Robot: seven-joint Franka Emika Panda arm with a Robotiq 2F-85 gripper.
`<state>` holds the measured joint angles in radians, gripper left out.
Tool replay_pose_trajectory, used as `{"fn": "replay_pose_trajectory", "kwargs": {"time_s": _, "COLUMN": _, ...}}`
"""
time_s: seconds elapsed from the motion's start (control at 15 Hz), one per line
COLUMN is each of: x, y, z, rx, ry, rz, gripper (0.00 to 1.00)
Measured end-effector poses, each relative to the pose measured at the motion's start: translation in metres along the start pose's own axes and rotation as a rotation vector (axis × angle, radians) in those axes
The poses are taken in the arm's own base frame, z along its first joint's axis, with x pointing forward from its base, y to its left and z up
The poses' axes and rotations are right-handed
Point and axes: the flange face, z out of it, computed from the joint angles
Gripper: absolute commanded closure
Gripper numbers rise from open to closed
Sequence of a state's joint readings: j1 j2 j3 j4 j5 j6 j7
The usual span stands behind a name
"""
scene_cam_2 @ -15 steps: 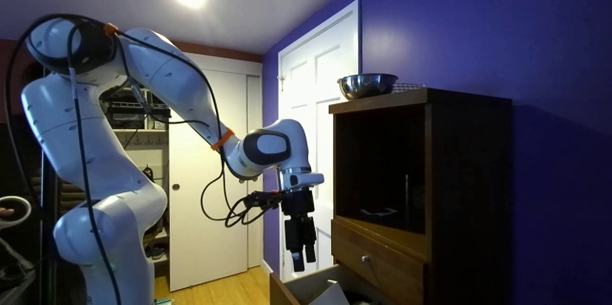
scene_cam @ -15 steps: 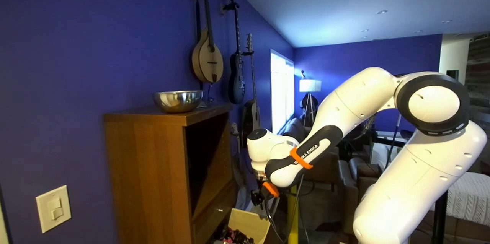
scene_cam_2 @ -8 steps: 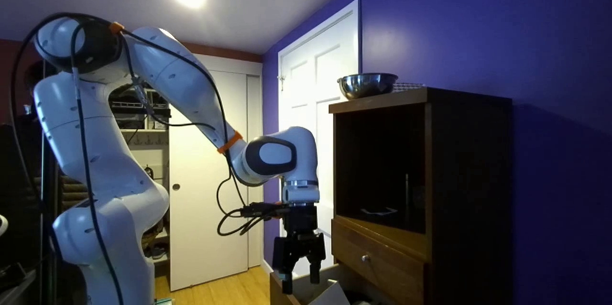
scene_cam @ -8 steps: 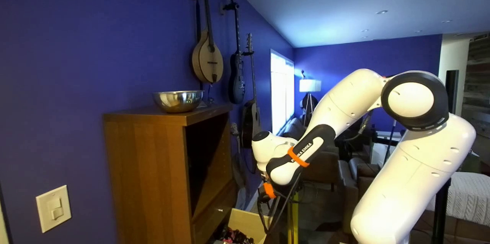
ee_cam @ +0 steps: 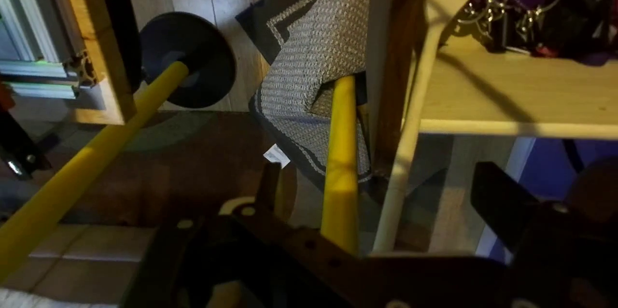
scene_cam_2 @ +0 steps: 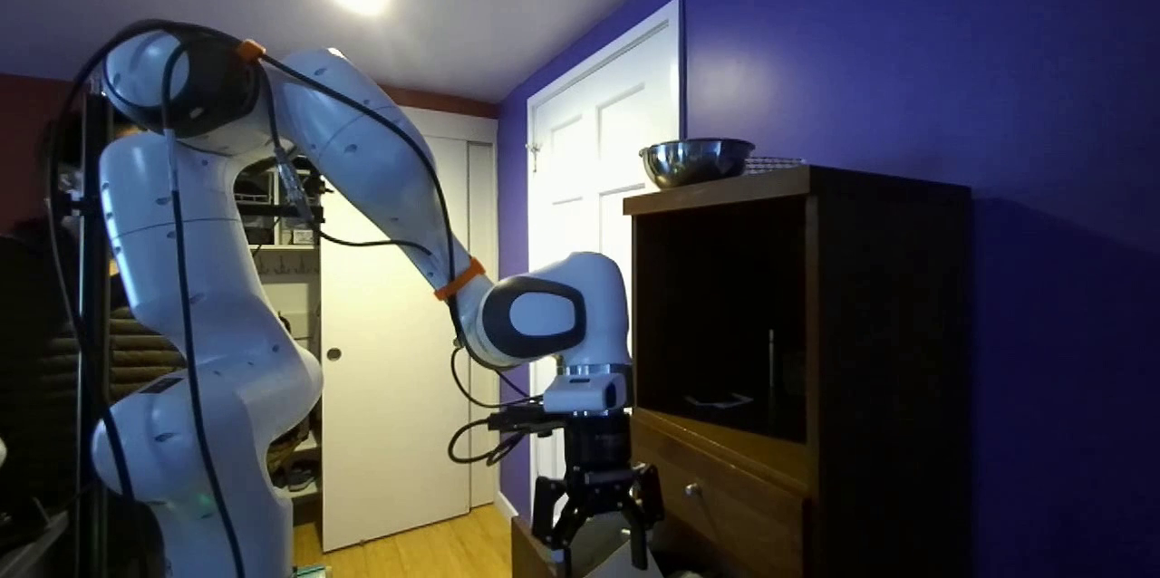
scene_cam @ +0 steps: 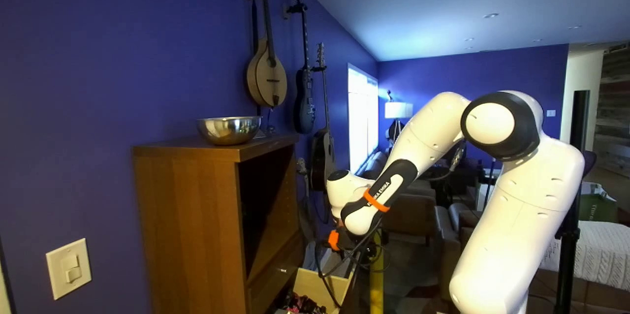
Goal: Put the wooden spoon on the shelf above the open drawer
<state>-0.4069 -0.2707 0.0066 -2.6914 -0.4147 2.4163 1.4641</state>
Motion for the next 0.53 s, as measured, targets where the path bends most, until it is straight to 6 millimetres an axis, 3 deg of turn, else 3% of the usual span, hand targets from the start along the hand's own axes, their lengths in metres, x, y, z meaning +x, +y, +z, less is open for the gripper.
{"fn": "replay_pose_trajectory", "kwargs": {"time_s": 0.2, "x": 0.011, "y": -0.006, "z": 0.01, "rx": -0.001, "ry": 0.062, "rz": 0.142, "gripper": 0.02}}
{"fn": "replay_pose_trajectory", "kwargs": {"time_s": 0.27, "x": 0.015, "y": -0.007, "z": 0.015, "rx": -0.009, "ry": 0.091, "rz": 0.186, "gripper": 0.13}}
{"fn": "replay_pose_trajectory", "kwargs": {"time_s": 0.47, "x": 0.024, "y": -0.011, "z": 0.029, "rx": -0.022, "ry": 0.171, "rz": 0.282, "gripper": 0.29}}
{"fn": "replay_pose_trajectory", "kwargs": {"time_s": 0.53, "x": 0.025, "y": -0.014, "z": 0.033, "rx": -0.022, "ry": 0.19, "rz": 0.3, "gripper": 0.41}}
